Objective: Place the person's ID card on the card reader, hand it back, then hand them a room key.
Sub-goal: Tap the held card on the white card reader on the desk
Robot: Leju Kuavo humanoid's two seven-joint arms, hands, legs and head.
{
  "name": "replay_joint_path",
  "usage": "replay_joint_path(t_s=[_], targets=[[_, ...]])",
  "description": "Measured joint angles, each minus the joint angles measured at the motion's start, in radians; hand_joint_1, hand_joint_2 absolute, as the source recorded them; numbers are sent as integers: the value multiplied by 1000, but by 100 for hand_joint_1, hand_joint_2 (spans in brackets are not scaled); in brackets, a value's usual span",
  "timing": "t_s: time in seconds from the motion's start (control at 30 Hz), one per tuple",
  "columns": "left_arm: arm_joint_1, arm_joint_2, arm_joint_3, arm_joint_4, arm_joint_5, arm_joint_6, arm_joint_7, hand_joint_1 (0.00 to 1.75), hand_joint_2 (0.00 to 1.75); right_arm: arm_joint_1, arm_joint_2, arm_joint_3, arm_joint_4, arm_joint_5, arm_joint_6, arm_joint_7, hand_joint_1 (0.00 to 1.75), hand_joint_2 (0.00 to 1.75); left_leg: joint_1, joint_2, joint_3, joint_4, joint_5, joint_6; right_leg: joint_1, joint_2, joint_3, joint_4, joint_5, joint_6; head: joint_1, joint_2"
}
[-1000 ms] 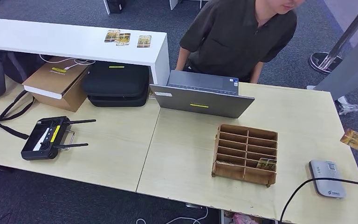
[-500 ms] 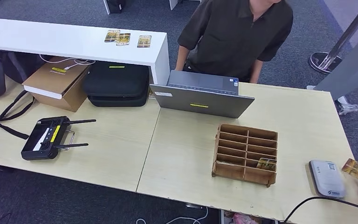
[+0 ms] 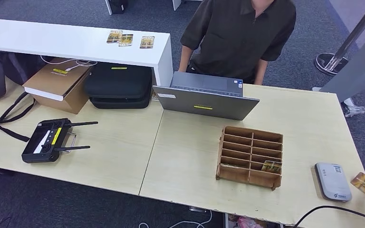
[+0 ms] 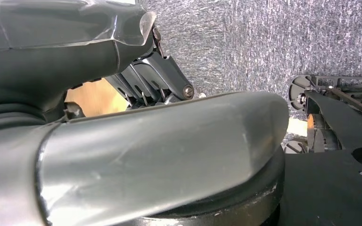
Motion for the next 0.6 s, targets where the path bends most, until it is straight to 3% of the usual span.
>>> replay_joint_path(t_s=[0.2, 0.6], targets=[[-1, -1, 2, 0, -8, 2, 1, 0, 0, 6, 10, 0, -38, 74, -94, -41, 175, 175, 0, 0, 0, 0, 0, 0, 0, 0, 0, 0, 0, 0, 0, 0], [-1, -2, 13, 0, -11, 3, -3, 0, 0, 30, 51, 18, -218, 111, -56, 6, 175, 175, 0, 0, 0, 0, 0, 0, 0, 0, 0, 0, 0, 0, 0, 0]])
